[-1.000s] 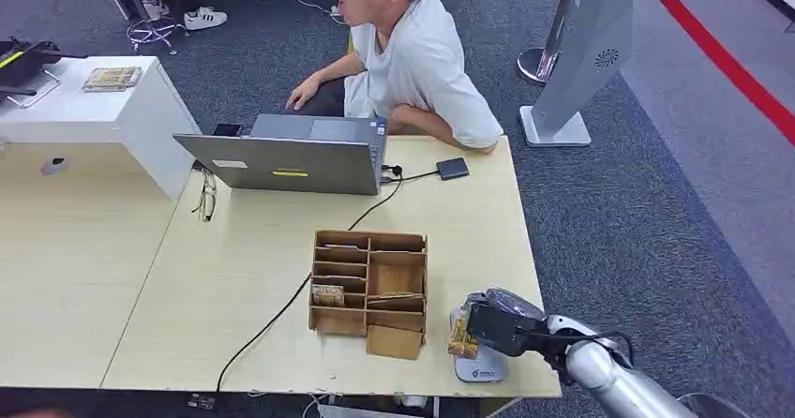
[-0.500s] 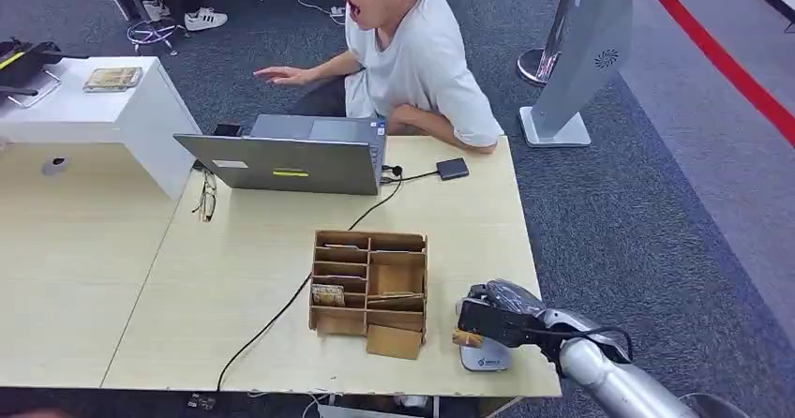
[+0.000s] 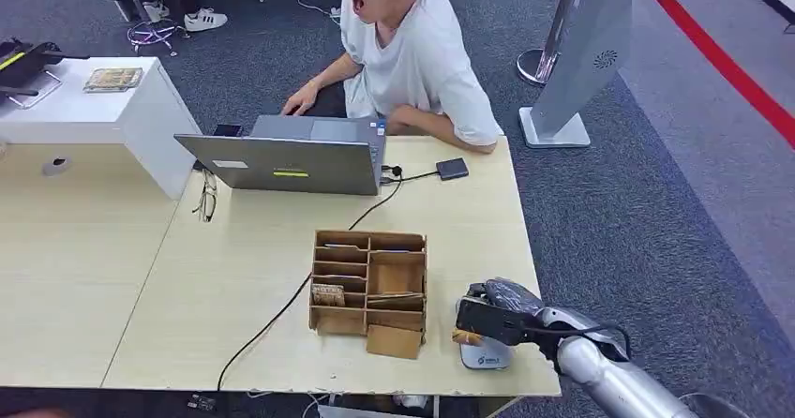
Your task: Pass the card to the sensor for recognition and then transmit it.
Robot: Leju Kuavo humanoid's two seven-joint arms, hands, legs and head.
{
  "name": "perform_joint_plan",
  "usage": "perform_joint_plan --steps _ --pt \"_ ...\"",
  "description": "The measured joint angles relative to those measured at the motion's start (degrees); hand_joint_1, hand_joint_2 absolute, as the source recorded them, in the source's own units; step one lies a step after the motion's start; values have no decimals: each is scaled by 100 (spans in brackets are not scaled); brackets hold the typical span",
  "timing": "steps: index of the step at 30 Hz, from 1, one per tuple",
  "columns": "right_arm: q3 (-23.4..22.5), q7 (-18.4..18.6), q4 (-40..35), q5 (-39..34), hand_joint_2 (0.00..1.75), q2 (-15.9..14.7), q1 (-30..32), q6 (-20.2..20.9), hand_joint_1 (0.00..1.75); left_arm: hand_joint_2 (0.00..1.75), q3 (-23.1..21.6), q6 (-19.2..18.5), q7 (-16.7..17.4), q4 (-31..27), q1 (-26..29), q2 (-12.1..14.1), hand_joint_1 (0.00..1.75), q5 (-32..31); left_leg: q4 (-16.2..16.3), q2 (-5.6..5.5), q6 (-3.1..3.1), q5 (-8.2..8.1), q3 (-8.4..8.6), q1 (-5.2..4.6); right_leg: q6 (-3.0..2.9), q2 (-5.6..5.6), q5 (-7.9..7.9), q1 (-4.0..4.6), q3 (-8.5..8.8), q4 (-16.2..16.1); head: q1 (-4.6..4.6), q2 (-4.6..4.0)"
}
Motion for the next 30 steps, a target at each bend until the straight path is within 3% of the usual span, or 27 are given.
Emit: perform_joint_plan --steps 16,30 --pt "-2 -55 37 -6 175 22 -19 2 175 0 -122 17 61 -22 -1 28 0 70 0 1 0 0 7 1 0 1 0 0 5 0 0 0" --pt "-216 -575 -225 -780 175 22 191 247 175 0 -175 85 20 -22 11 37 0 221 0 1 -1 0 -2 0 -1 1 0 0 -5 1 0 0"
